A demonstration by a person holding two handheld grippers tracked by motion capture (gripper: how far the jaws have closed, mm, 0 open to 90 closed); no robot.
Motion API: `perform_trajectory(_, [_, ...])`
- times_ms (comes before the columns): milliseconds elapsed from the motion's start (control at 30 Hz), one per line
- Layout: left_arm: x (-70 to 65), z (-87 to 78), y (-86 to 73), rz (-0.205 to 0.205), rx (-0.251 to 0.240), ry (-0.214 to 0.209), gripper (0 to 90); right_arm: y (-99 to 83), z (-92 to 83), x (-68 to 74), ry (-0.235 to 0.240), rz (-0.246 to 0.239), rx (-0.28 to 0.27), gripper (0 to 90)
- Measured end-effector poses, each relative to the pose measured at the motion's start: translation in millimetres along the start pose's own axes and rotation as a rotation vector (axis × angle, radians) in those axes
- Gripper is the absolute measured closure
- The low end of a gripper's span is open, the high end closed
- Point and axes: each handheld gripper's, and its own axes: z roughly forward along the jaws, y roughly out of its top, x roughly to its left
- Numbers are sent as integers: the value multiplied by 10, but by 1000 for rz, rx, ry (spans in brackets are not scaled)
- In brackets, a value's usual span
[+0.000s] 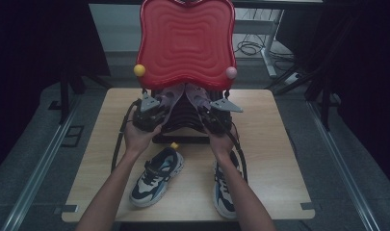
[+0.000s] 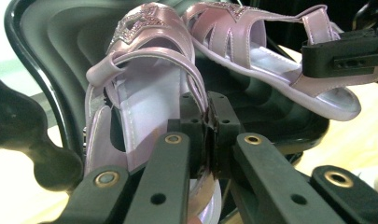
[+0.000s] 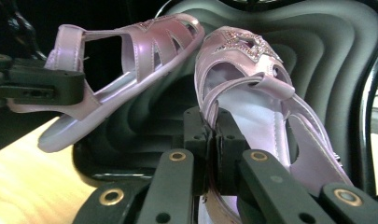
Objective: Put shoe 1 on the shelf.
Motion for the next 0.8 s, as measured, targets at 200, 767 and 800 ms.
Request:
perform_trajectory(200, [-8, 83, -10, 12, 8, 16, 867, -13, 77, -6, -34, -13, -15, 864])
perform_trajectory(767, [-92, 321, -199, 71, 34, 41, 867, -158, 259, -3, -80, -79, 41, 858])
perform_trajectory(800, [-88, 316, -203, 71, 33, 40, 865, -168, 264, -1, -77, -83, 47, 856])
